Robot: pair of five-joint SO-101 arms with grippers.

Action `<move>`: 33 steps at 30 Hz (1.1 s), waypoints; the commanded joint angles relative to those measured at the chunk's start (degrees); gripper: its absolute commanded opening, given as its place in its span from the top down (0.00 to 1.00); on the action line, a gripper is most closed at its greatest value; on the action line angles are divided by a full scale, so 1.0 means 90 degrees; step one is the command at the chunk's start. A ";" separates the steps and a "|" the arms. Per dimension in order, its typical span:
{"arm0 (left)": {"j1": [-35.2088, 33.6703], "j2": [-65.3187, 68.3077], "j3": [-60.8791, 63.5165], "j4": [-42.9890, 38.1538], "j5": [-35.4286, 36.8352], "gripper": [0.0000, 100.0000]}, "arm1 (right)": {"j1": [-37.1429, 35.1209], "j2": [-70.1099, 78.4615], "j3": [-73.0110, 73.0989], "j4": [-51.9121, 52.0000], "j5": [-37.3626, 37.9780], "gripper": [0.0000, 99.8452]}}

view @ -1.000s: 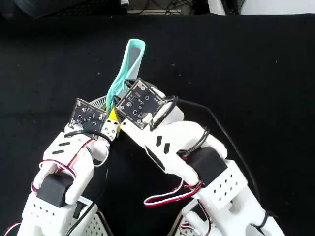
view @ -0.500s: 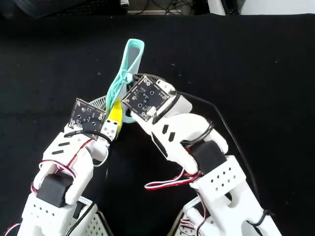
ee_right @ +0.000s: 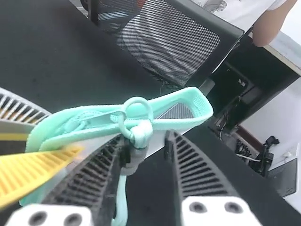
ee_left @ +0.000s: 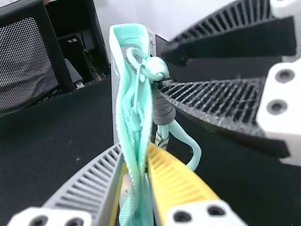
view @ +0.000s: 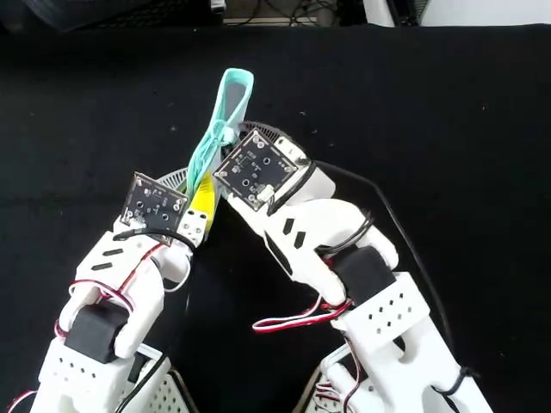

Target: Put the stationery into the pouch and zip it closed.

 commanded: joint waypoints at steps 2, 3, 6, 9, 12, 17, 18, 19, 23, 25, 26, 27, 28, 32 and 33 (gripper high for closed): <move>-0.0034 0.0039 0.0063 0.0000 -0.0049 0.97 | 0.0049 -0.0122 -0.0093 -0.0117 -0.0156 0.86; -0.0034 0.0039 0.0063 0.0000 -0.0049 0.97 | 0.0049 -0.0122 -0.0093 -0.0127 -0.0156 0.86; -0.0034 0.0039 0.0063 0.0000 -0.0059 0.97 | 0.0049 -0.0132 -0.0093 -0.0127 -0.0156 0.86; -0.0034 0.0039 0.0063 0.0000 -0.0059 0.97 | 0.0049 -0.0259 -0.0083 -0.0117 -0.0156 0.86; -0.0034 0.0039 0.0063 0.0000 -0.0068 0.97 | 0.0049 -0.0679 -0.0063 -0.0020 -0.0147 0.86; -0.0005 0.0039 0.0063 0.0000 -0.0049 0.97 | 0.0049 -0.0913 -0.0063 0.0117 -0.0147 0.85; -0.0005 0.0039 0.0063 0.0000 -0.0049 0.97 | 0.0049 -0.0904 -0.0044 0.0107 -0.0147 0.85; -0.0005 0.0039 0.0063 0.0000 -0.0049 0.97 | 0.0029 -0.0874 -0.0034 0.0107 -0.0147 0.85; -0.0024 0.0039 0.0063 0.0000 -0.0049 0.97 | -0.0313 -0.0698 0.0024 0.0107 -0.0137 0.85; -0.0034 0.0039 0.0063 0.0000 -0.0049 0.97 | -0.0498 -0.0601 0.0044 0.0107 -0.0107 0.85; -0.0034 0.0039 0.0063 0.0000 -0.0049 0.97 | -0.0557 -0.0552 0.0044 0.0107 -0.0010 0.85; -0.0034 0.0039 0.0063 0.0000 -0.0059 0.97 | -0.0596 -0.0503 0.0044 0.0107 0.0098 0.86; -0.0034 0.0039 0.0063 0.0000 -0.0059 0.97 | -0.0606 -0.0444 0.0044 0.0098 0.0186 0.86; -0.0034 0.0039 0.0063 0.0000 -0.0059 0.97 | -0.0586 -0.0259 0.0015 0.0059 0.0254 0.86; -0.0034 0.0039 0.0063 0.0000 -0.0059 0.97 | -0.0586 -0.0239 0.0015 0.0059 0.0254 0.86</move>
